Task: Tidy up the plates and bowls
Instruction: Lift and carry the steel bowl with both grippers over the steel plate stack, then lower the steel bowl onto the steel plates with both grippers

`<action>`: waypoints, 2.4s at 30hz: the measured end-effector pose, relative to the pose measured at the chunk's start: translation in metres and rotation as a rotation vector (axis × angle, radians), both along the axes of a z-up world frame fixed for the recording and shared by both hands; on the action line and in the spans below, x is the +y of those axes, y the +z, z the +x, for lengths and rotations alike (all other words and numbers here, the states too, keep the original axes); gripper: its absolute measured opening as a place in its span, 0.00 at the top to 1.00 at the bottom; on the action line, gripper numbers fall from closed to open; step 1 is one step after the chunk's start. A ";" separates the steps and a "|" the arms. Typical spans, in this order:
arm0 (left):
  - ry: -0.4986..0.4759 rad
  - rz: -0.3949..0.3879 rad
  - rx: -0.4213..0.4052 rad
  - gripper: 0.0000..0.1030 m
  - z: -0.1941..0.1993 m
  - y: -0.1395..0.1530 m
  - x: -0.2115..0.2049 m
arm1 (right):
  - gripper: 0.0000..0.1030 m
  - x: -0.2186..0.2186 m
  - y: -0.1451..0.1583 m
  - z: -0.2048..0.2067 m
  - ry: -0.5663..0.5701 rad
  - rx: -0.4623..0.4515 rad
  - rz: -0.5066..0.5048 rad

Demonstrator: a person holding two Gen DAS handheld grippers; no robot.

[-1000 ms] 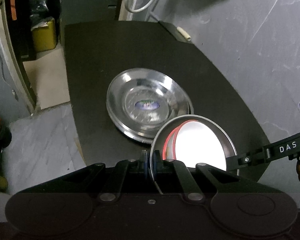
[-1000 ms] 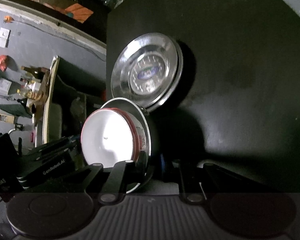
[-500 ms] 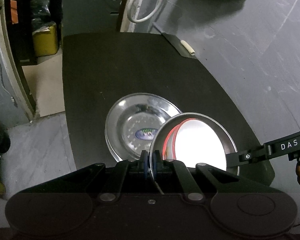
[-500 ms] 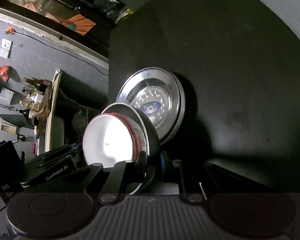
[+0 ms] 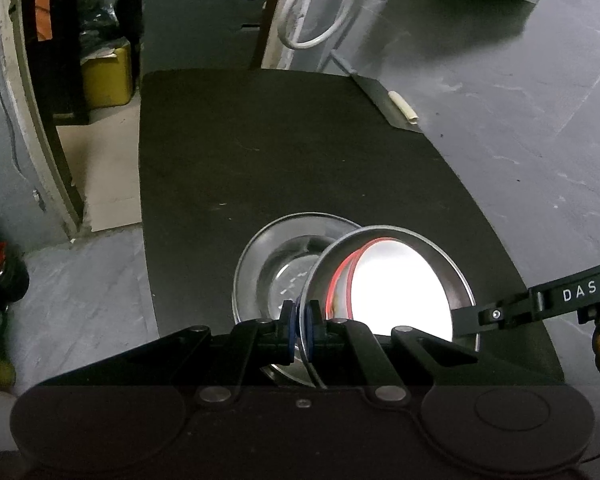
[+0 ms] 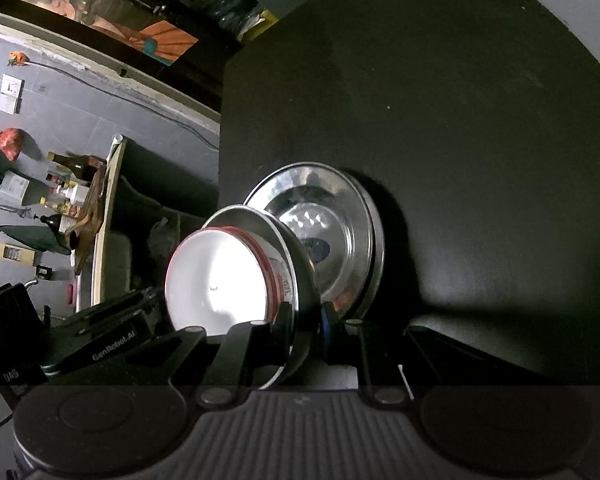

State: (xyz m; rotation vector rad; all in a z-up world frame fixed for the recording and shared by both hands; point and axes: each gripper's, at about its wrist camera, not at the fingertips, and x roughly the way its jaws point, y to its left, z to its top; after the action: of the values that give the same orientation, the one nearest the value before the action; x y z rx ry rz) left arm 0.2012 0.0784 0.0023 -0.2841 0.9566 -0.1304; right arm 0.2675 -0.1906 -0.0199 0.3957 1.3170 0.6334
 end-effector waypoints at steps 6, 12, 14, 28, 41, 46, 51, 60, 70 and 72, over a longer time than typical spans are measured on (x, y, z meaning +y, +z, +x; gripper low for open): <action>0.016 -0.001 0.015 0.97 0.013 -0.006 0.008 | 0.84 0.007 -0.007 0.014 -0.003 0.015 0.003; 0.006 0.025 0.027 0.97 0.028 -0.011 0.012 | 0.84 0.015 -0.014 0.027 -0.009 0.024 -0.002; 0.001 0.029 0.036 0.97 0.033 -0.014 0.014 | 0.84 0.016 -0.018 0.031 -0.009 0.026 -0.005; -0.013 0.042 0.062 0.97 0.044 -0.023 0.018 | 0.84 0.022 -0.027 0.035 -0.022 0.037 -0.019; -0.009 0.042 0.074 0.97 0.046 -0.029 0.016 | 0.84 0.029 -0.026 0.032 -0.032 0.022 -0.045; -0.005 0.059 0.075 0.97 0.047 -0.032 0.012 | 0.84 0.040 -0.026 0.029 -0.014 -0.011 -0.095; -0.001 0.066 0.072 0.97 0.047 -0.031 0.011 | 0.84 0.045 -0.024 0.026 -0.008 -0.035 -0.113; 0.008 0.108 0.061 0.95 0.043 -0.027 0.003 | 0.83 0.053 -0.022 0.016 -0.003 -0.106 -0.175; 0.037 0.140 0.068 0.82 0.040 -0.025 0.003 | 0.81 0.059 -0.016 0.006 -0.012 -0.169 -0.211; 0.042 0.144 0.070 0.80 0.039 -0.024 0.003 | 0.77 0.059 -0.016 0.006 -0.016 -0.180 -0.223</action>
State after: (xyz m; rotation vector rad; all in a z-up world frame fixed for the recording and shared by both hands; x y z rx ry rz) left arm 0.2402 0.0816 -0.0221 -0.1769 1.0233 -0.0134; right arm 0.2734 -0.1320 -0.0362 0.1626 1.1959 0.4906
